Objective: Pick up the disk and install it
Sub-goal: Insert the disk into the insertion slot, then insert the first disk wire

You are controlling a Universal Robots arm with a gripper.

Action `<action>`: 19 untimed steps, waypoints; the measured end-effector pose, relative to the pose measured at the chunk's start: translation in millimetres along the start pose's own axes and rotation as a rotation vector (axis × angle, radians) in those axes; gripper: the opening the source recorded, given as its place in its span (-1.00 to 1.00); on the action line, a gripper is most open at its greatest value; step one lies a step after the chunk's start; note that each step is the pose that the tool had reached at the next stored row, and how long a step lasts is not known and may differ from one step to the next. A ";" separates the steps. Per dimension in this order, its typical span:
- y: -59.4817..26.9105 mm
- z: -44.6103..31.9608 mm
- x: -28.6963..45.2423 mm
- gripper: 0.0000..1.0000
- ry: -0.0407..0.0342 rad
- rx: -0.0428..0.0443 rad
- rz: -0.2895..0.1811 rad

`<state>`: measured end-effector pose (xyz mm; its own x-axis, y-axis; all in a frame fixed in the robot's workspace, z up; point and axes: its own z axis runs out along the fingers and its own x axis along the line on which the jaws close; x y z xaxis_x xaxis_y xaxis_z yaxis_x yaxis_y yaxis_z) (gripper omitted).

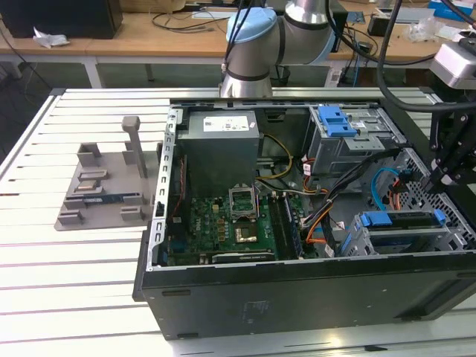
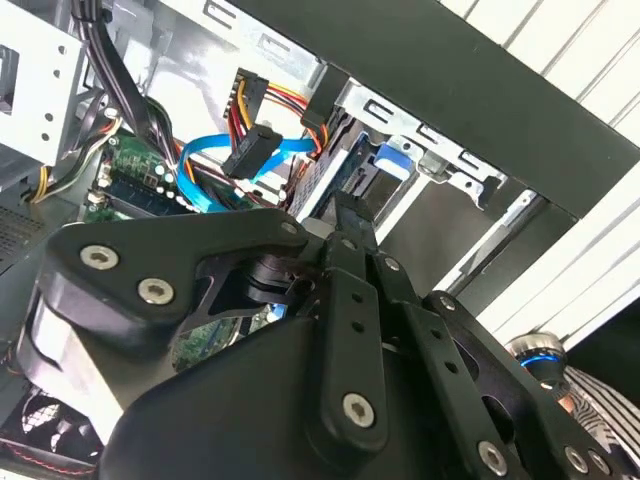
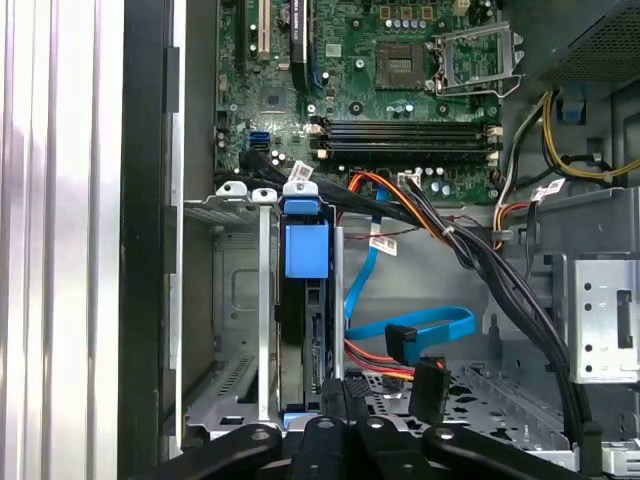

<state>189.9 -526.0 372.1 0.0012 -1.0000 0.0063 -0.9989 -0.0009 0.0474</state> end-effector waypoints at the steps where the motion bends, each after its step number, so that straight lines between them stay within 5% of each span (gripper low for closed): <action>1: 0.0 0.0 0.0 -0.79 0.0000 0.0000 0.000; 6: -0.4 0.0 -0.1 -0.77 0.0000 0.0000 0.000; 10: -0.5 0.0 -0.4 -0.40 0.0018 0.0000 0.000; 17: -1.8 8.5 -43.0 -0.40 0.0028 -0.0003 0.000; 19: -1.9 10.1 -46.6 -0.40 0.0092 -0.0003 0.000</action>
<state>191.2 -479.5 361.7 0.0012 -0.9999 0.0155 -0.9989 -0.0005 0.0477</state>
